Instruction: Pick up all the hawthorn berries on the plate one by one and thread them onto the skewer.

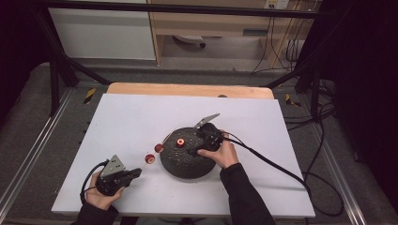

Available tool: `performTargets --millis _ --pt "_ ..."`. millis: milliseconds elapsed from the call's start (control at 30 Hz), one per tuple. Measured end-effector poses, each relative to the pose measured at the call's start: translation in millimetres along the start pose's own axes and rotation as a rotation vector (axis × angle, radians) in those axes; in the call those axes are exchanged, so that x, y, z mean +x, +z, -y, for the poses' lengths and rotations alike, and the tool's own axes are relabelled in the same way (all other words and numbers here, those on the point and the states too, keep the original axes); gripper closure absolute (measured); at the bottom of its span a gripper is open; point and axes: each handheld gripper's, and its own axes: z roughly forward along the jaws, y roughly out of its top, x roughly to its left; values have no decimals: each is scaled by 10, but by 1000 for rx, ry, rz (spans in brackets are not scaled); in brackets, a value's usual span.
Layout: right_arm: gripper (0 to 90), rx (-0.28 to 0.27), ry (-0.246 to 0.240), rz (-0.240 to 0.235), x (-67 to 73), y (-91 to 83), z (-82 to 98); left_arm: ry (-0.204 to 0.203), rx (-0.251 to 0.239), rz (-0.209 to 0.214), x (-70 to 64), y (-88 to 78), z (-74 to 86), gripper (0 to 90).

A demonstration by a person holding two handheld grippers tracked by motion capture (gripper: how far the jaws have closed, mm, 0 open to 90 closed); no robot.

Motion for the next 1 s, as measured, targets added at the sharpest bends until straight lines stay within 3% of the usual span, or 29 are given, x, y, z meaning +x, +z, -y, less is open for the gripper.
performTargets --millis 267,533,767,1000 --pt "248 31 -20 -3 -22 182 -190 -8 -5 -4 12 -7 2 884" --pt "315 94 -92 -23 -49 386 -327 -4 -4 -12 2 -5 -2 884" --pt "391 131 -113 -49 -38 561 -395 -4 -3 -16 7 -5 -1 884" --pt "504 140 -94 -74 -75 632 -431 -6 -4 -15 12 -5 0 884"
